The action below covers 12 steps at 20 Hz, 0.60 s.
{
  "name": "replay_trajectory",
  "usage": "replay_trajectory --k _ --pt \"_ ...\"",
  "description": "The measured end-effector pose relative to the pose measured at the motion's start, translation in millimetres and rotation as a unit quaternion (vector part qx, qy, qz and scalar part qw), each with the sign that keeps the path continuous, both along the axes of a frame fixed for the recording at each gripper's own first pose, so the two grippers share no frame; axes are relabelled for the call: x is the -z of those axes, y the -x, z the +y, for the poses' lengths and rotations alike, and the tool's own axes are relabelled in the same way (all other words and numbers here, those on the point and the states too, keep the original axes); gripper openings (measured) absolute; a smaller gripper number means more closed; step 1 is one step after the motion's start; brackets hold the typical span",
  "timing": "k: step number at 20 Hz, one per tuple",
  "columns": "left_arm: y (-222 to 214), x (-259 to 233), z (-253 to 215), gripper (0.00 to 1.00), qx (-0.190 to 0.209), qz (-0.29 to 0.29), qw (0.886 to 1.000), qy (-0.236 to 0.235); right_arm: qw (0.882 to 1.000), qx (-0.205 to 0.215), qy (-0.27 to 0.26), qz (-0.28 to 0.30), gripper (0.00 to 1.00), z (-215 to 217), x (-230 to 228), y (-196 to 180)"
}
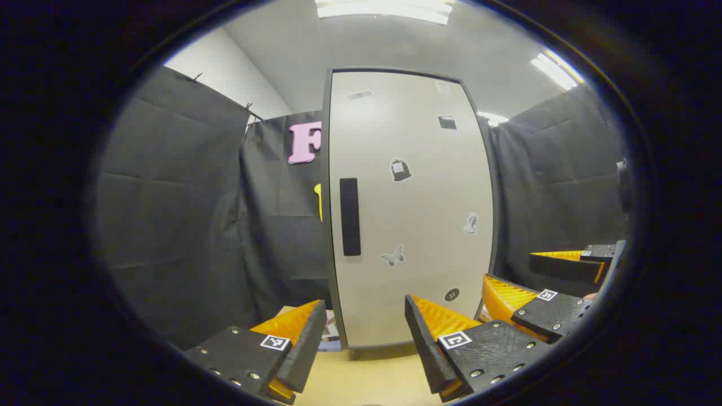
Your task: Open the cabinet door with the right hand, grasp the bottle in the cabinet with the left hand and place it on the coaster, then close the cabinet door with the right hand.
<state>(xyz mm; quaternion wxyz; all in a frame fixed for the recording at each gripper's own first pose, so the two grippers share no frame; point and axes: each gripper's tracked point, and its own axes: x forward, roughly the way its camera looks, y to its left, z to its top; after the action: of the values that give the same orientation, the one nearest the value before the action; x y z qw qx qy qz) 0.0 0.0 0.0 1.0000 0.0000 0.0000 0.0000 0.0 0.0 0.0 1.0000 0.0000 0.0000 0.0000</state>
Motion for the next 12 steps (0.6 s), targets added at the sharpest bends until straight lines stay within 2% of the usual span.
replay_trajectory --k 4,5,6,7,8,9,11,12 --pt "-2.8 -14.6 2.0 0.84 -0.005 -0.025 1.0 -0.004 1.0 -0.003 -0.017 -0.005 0.94 -0.7 -6.8 0.4" --pt "-4.6 -15.2 3.5 0.8 -0.006 -0.026 1.0 -0.005 1.0 -0.003 -0.021 -0.011 0.94 -1.0 -10.5 -0.2" --pt "-6.7 -15.9 4.0 0.84 -0.006 -0.025 1.0 -0.004 1.0 -0.001 -0.023 -0.015 0.94 -3.3 -14.0 -0.8" --pt "-8.2 -15.9 5.3 0.8 -0.008 -0.025 1.0 -0.002 1.0 0.003 -0.024 -0.016 0.94 -6.7 -14.5 -2.4" --pt "-9.9 -15.6 6.4 0.8 -0.008 -0.026 1.0 0.002 1.0 0.003 -0.025 -0.013 0.94 -8.7 -13.9 -3.9" --pt "-10.6 -14.8 5.8 0.84 -0.008 -0.025 1.0 0.006 1.0 0.002 -0.029 -0.01 0.94 -8.6 -12.7 -5.3" --pt "-12.4 -15.7 5.1 0.75 -0.007 -0.023 1.0 0.006 0.999 0.004 -0.032 -0.007 0.94 -12.0 -12.6 -7.5" --pt "-13.4 -18.1 4.7 0.8 -0.007 -0.025 1.0 0.006 1.0 0.005 -0.03 -0.006 0.94 -13.4 -12.7 -7.8"
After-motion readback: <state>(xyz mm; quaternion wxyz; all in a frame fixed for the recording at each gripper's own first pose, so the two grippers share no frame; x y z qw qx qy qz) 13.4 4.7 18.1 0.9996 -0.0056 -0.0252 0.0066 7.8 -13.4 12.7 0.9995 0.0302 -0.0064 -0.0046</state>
